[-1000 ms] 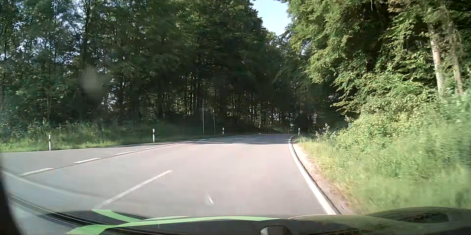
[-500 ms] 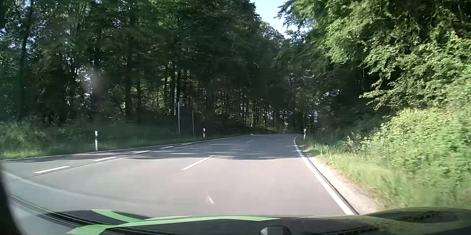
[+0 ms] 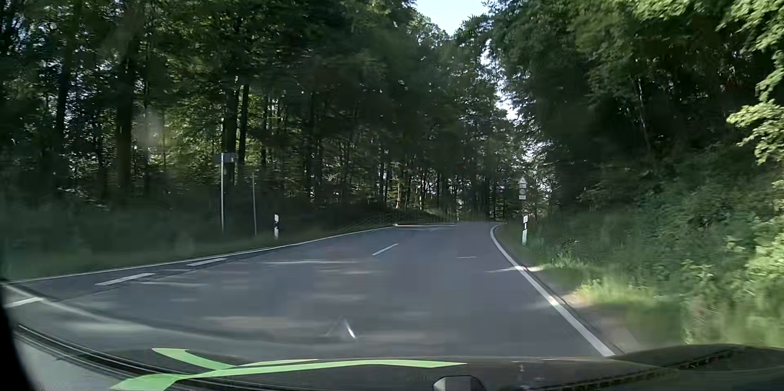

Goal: Follow the waypoints while adhering to traffic rules and regulations

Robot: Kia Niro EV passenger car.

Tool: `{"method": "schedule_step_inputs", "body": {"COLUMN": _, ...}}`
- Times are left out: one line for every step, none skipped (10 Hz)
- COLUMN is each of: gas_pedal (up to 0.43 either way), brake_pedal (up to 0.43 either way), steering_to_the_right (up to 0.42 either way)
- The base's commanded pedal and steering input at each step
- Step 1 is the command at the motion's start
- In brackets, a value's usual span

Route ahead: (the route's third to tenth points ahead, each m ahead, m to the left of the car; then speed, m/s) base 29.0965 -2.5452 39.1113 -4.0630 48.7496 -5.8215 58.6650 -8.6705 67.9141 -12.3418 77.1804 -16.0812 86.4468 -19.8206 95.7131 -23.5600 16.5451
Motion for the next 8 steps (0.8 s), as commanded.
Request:
{"method": "schedule_step_inputs", "body": {"gas_pedal": 0.177, "brake_pedal": 0.0, "steering_to_the_right": 0.027}}
{"method": "schedule_step_inputs", "body": {"gas_pedal": 0.177, "brake_pedal": 0.0, "steering_to_the_right": 0.028}}
{"method": "schedule_step_inputs", "body": {"gas_pedal": 0.177, "brake_pedal": 0.0, "steering_to_the_right": 0.029}}
{"method": "schedule_step_inputs", "body": {"gas_pedal": 0.177, "brake_pedal": 0.0, "steering_to_the_right": 0.029}}
{"method": "schedule_step_inputs", "body": {"gas_pedal": 0.177, "brake_pedal": 0.0, "steering_to_the_right": 0.03}}
{"method": "schedule_step_inputs", "body": {"gas_pedal": 0.177, "brake_pedal": 0.0, "steering_to_the_right": 0.032}}
{"method": "schedule_step_inputs", "body": {"gas_pedal": 0.177, "brake_pedal": 0.0, "steering_to_the_right": 0.033}}
{"method": "schedule_step_inputs", "body": {"gas_pedal": 0.177, "brake_pedal": 0.0, "steering_to_the_right": 0.033}}
